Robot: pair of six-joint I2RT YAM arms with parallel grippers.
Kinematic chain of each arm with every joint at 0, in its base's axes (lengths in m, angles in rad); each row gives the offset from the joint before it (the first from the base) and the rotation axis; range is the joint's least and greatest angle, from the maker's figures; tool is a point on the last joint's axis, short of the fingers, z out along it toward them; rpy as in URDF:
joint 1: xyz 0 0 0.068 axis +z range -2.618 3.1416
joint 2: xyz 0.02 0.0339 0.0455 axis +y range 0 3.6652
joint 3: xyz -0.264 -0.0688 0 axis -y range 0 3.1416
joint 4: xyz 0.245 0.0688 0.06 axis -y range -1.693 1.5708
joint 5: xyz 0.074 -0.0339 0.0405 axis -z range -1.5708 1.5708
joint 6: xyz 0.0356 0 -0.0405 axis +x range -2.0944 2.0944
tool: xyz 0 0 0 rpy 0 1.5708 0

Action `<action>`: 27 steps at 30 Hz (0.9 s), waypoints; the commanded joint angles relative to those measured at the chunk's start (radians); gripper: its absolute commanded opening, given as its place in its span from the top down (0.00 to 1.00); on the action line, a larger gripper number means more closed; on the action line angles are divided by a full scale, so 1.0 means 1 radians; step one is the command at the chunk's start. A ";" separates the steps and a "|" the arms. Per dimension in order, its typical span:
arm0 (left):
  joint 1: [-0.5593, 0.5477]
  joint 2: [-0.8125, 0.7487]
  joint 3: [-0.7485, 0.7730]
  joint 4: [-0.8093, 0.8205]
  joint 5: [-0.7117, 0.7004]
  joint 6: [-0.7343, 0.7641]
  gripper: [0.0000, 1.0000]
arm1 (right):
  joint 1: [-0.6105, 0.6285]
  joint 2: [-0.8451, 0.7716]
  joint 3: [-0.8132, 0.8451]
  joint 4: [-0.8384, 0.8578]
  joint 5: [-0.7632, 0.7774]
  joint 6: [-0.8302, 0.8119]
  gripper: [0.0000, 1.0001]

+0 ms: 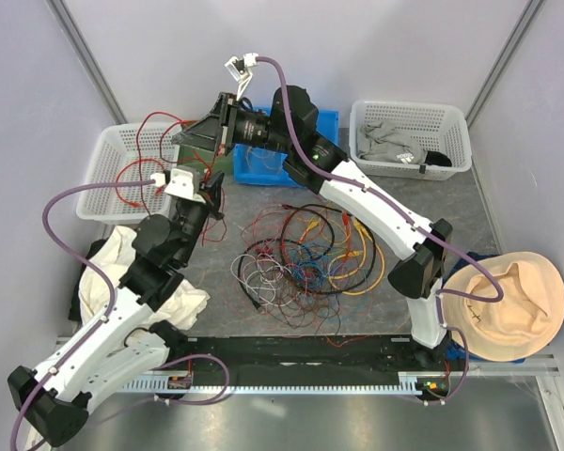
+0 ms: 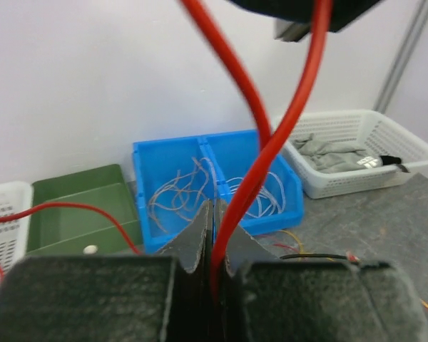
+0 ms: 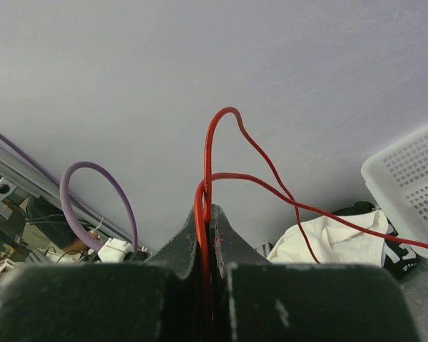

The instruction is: Untangle the cables

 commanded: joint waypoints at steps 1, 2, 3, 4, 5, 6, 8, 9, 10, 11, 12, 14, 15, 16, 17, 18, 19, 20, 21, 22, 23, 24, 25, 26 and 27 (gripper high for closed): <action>0.072 -0.002 0.136 -0.061 -0.097 0.018 0.98 | -0.014 0.004 0.043 0.026 0.007 0.024 1.00; 0.093 0.014 0.154 -0.107 -0.109 0.007 0.98 | -0.019 0.015 0.062 0.028 0.007 0.032 1.00; 0.144 0.023 0.174 -0.124 -0.114 -0.003 0.98 | -0.020 0.040 0.075 0.032 0.006 0.040 1.00; 0.170 0.029 0.206 -0.140 -0.115 -0.007 0.98 | -0.023 0.053 0.088 0.034 0.003 0.058 0.99; 0.193 0.049 0.220 -0.149 -0.135 -0.046 0.98 | -0.028 0.065 0.109 0.035 0.003 0.066 0.98; 0.219 0.061 0.234 -0.164 -0.154 -0.054 0.98 | -0.028 0.090 0.122 0.044 0.000 0.072 0.94; 0.247 0.090 0.278 -0.183 -0.184 -0.103 0.98 | -0.034 0.110 0.148 0.051 0.000 0.093 0.88; 0.279 0.122 0.295 -0.212 -0.191 -0.125 0.98 | -0.036 0.125 0.152 0.066 -0.002 0.100 0.87; 0.294 0.138 0.324 -0.216 -0.192 -0.144 0.98 | -0.039 0.131 0.154 0.071 0.001 0.104 0.87; 0.310 0.155 0.338 -0.220 -0.204 -0.172 0.98 | -0.043 0.137 0.163 0.075 0.013 0.110 0.88; 0.339 0.196 0.354 -0.226 -0.214 -0.183 0.98 | -0.048 0.156 0.169 0.086 0.022 0.113 0.89; 0.367 0.236 0.397 -0.230 -0.233 -0.218 0.98 | -0.061 0.180 0.194 0.112 0.045 0.121 0.90; 0.392 0.250 0.407 -0.226 -0.237 -0.226 0.98 | -0.063 0.203 0.194 0.126 0.052 0.135 0.90; 0.403 0.274 0.415 -0.194 -0.249 -0.223 0.98 | -0.068 0.215 0.188 0.144 0.053 0.141 0.87; 0.413 0.285 0.414 -0.174 -0.257 -0.215 0.98 | -0.066 0.240 0.185 0.173 0.053 0.146 0.82; 0.438 0.296 0.415 -0.149 -0.260 -0.206 0.98 | -0.066 0.252 0.185 0.184 0.052 0.155 0.75; 0.455 0.333 0.430 -0.135 -0.263 -0.203 0.98 | -0.066 0.263 0.177 0.195 0.044 0.163 0.70; 0.474 0.353 0.443 -0.140 -0.266 -0.211 0.98 | -0.066 0.280 0.166 0.234 0.036 0.170 0.61; 0.503 0.374 0.456 -0.140 -0.266 -0.218 0.98 | -0.068 0.285 0.154 0.250 0.026 0.179 0.56; 0.514 0.390 0.475 -0.138 -0.266 -0.223 0.98 | -0.068 0.286 0.131 0.264 0.023 0.178 0.54; 0.521 0.425 0.483 -0.132 -0.273 -0.234 0.98 | -0.066 0.285 0.122 0.274 0.023 0.172 0.49; 0.537 0.437 0.490 -0.129 -0.284 -0.238 0.98 | -0.066 0.282 0.116 0.273 0.023 0.161 0.46; 0.546 0.448 0.504 -0.123 -0.293 -0.243 0.98 | -0.066 0.280 0.112 0.269 0.023 0.134 0.44; 0.558 0.472 0.510 -0.118 -0.306 -0.255 0.98 | -0.066 0.272 0.112 0.253 0.023 0.121 0.39; 0.586 0.483 0.518 -0.118 -0.310 -0.264 0.98 | -0.068 0.266 0.111 0.247 0.023 0.106 0.37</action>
